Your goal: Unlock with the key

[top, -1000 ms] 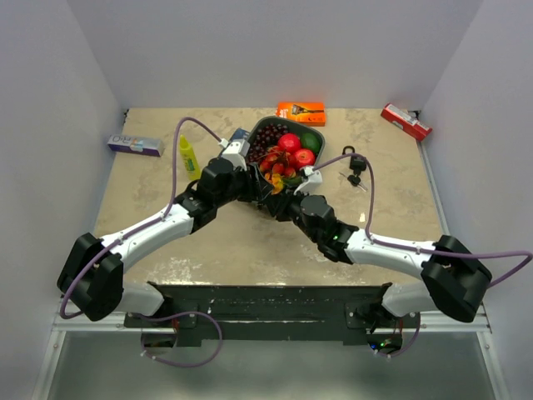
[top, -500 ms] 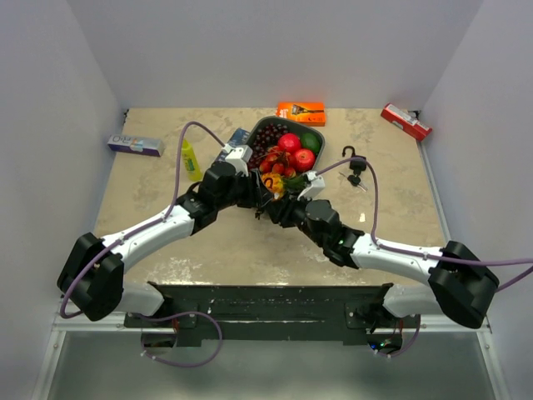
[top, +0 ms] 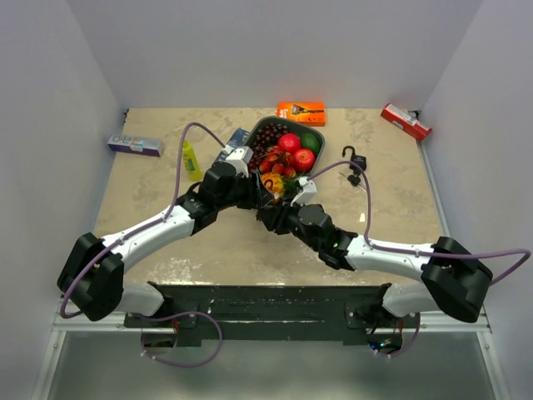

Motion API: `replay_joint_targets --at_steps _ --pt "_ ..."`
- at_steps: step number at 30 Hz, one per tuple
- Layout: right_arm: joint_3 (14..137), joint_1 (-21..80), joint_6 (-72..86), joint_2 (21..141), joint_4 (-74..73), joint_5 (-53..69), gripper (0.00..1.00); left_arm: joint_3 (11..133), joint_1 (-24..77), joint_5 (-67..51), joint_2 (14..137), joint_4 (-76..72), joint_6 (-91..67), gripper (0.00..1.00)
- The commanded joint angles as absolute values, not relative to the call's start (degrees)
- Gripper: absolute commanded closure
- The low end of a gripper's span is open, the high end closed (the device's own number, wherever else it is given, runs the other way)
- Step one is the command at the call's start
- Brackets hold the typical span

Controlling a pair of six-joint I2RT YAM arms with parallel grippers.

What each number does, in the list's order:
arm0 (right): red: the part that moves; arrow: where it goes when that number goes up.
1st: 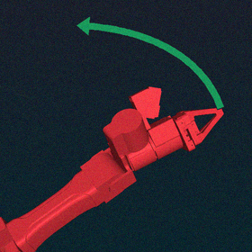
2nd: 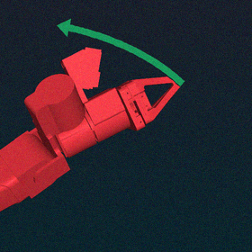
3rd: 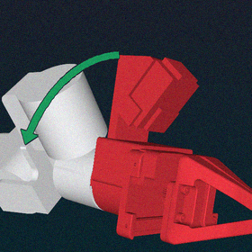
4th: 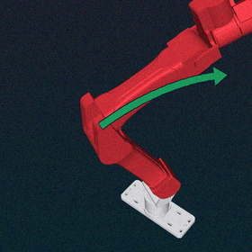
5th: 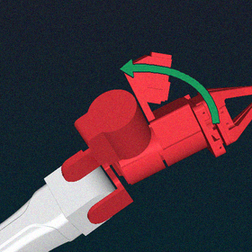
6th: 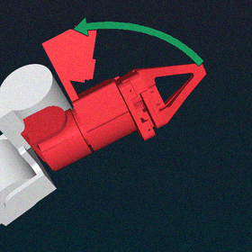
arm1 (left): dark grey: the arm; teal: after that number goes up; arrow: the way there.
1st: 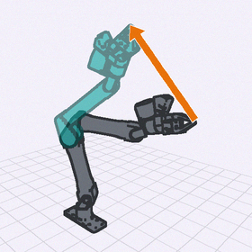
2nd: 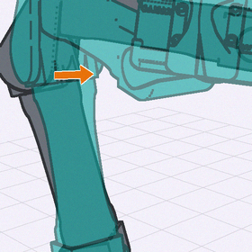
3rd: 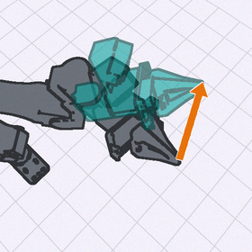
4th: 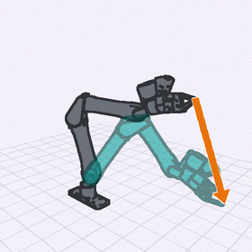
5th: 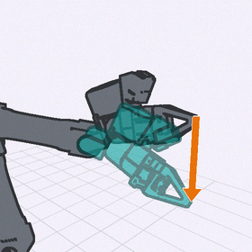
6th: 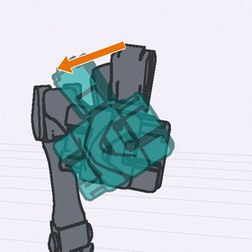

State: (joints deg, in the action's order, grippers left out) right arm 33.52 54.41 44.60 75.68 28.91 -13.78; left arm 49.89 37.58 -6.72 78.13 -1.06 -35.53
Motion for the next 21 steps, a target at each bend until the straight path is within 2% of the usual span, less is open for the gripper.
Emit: replay_joint_targets --at_steps 1,10,21 --pt "33.9 54.7 46.5 75.8 31.0 -14.7 0.67 50.3 37.9 -7.5 76.6 -4.3 -35.7 1.00" --pt "34.2 55.1 46.4 77.5 31.5 -14.9 0.74 50.3 37.8 -7.5 76.6 -4.2 -35.7 1.00" --pt "34.5 55.2 45.8 78.3 33.0 -15.7 0.77 50.2 37.8 -7.5 76.7 -4.3 -35.8 1.00"
